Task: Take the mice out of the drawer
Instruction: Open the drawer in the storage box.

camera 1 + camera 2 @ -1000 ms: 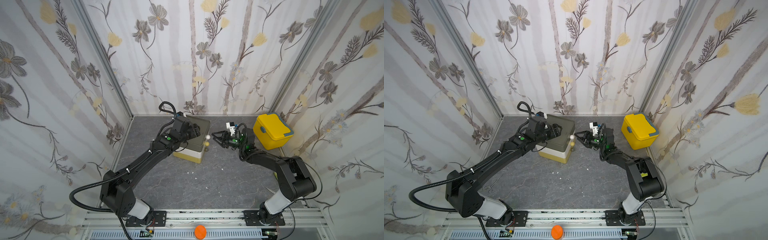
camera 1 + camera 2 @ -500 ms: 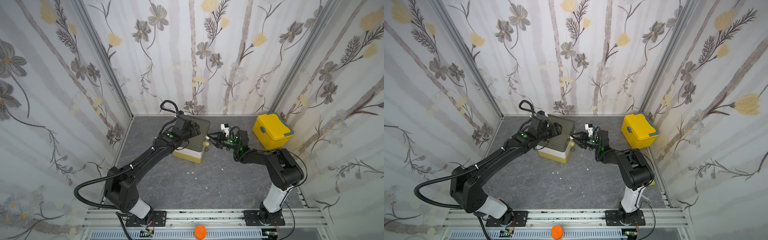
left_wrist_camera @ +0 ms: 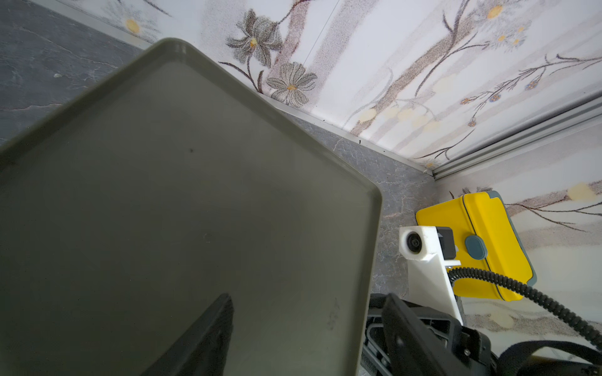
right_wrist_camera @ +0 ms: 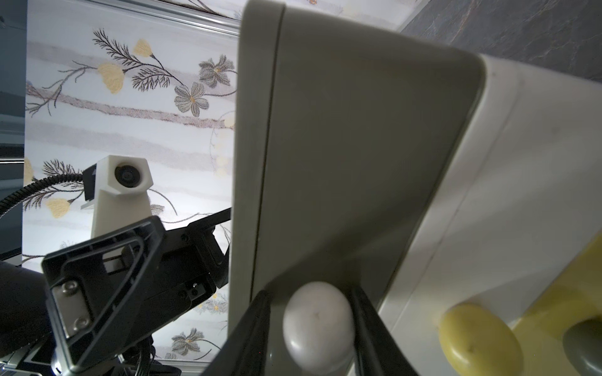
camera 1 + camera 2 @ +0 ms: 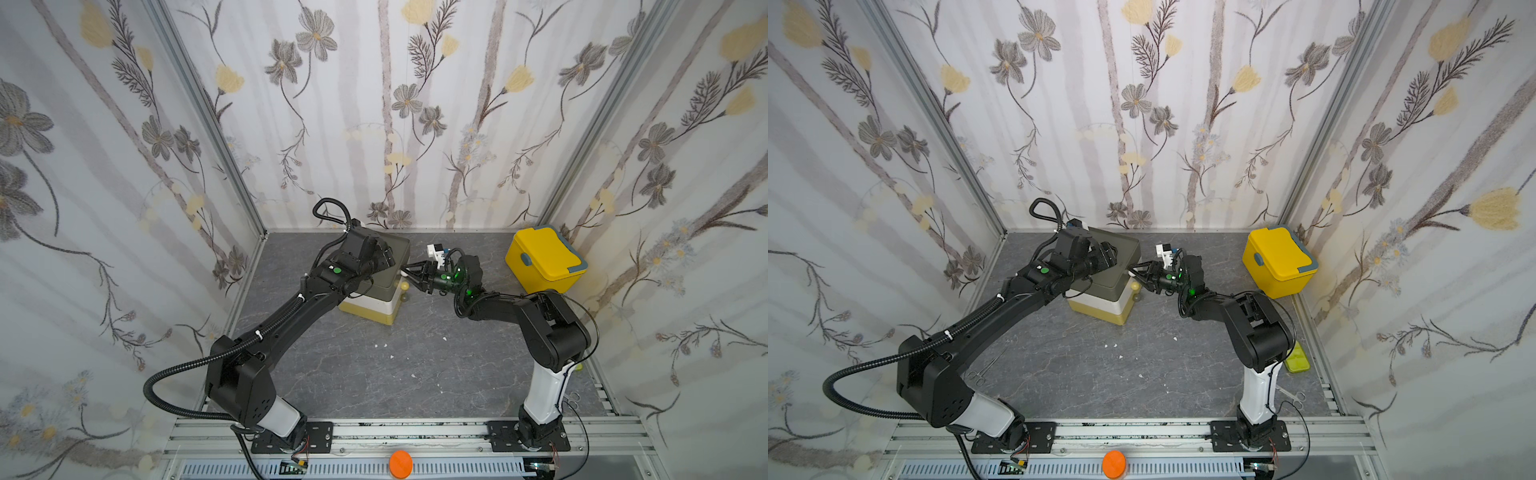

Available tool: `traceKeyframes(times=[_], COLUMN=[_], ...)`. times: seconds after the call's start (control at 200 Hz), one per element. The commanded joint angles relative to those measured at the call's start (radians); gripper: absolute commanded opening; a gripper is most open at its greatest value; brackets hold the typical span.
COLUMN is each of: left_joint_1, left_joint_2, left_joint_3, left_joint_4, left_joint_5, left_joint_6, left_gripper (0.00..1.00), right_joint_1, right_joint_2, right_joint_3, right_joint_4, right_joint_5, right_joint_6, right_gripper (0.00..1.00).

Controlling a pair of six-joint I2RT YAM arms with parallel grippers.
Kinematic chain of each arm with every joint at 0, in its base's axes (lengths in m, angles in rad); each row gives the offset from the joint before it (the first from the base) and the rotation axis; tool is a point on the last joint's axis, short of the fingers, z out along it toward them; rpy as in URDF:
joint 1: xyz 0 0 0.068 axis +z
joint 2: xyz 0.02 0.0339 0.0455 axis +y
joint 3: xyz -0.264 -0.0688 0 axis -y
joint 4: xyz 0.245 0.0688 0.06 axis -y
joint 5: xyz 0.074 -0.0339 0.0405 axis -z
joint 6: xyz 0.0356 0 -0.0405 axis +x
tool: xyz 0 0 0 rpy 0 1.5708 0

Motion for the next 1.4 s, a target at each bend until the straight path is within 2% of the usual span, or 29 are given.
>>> traceKeyframes(times=[0.0,0.535,0.879,1.394], left_joint_1=[0.005,0.034,0.039,0.040], left_joint_2=[0.009,0.059,0.038,0.023], left_joint_3=[-0.002,-0.028,-0.050,-0.058], left_joint_4=[0.002,0.002,0.004,0.005], left_joint_5=[-0.003,0.007,0.003,-0.005], left_joint_6=[0.001,-0.022,-0.028,-0.024], left_gripper=[0.75,0.72,0.72,0.72], right_joint_1=[-0.012,-0.031,-0.075,-0.197], right_joint_2=[-0.006,-0.037,-0.101,-0.246], right_joint_3=[-0.014,-0.052,-0.129,-0.290], right_joint_4=[0.107,0.114,0.145,0.059], right_joint_5=[0.013,-0.001,-0.015,-0.056], right_joint_6=[0.023,0.031,0.047,-0.007], right_gripper=[0.37,0.25,0.25,0.23])
